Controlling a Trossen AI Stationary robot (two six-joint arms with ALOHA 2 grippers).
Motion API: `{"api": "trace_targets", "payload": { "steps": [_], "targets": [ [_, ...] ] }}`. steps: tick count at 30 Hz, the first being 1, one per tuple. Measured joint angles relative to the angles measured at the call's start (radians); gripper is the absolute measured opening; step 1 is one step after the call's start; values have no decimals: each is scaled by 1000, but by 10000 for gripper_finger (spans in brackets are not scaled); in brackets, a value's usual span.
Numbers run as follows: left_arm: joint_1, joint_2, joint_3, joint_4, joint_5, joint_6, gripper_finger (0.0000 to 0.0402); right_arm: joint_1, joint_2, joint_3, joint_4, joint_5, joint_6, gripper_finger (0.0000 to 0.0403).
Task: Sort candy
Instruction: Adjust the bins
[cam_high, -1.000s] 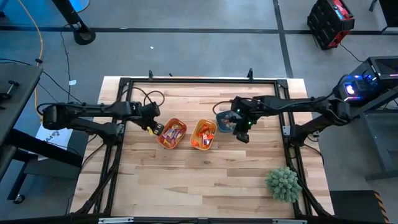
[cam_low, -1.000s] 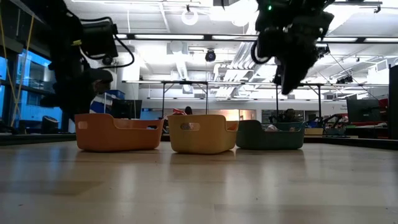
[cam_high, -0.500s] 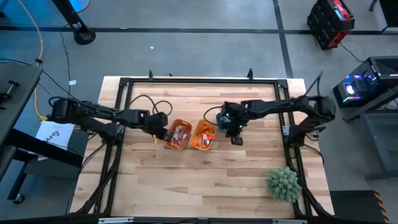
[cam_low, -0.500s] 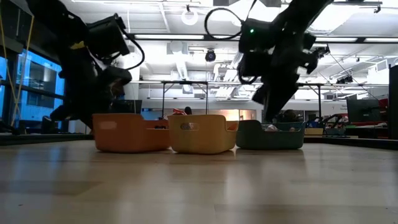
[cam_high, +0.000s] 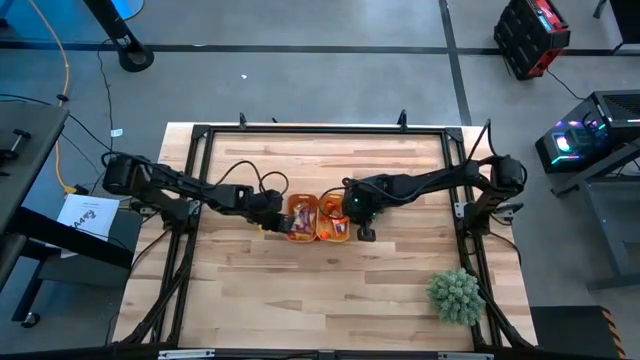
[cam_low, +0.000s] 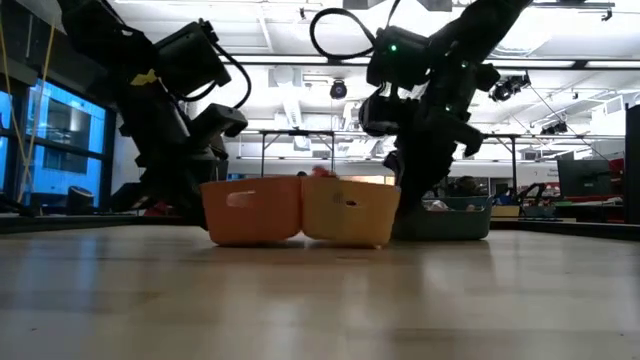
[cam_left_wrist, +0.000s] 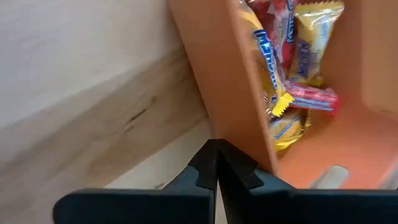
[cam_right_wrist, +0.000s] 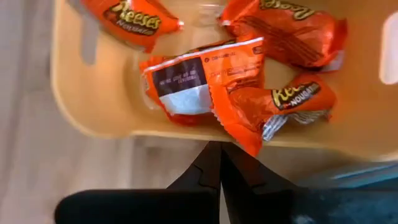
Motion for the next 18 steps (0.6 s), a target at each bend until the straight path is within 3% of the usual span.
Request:
{"api": "trace_targets", "payload": {
  "steps": [6, 10, 18],
  "targets": [
    [-6, 17, 19, -10, 6, 2, 0, -7, 0, -1, 76, 65, -45, 0],
    [17, 9, 20, -12, 0, 32, 0, -21, -21, 46, -31, 45, -1, 0],
    [107, 9, 22, -5, -4, 107, 0, -72, -134, 104, -174, -35, -68, 0]
  ]
}}
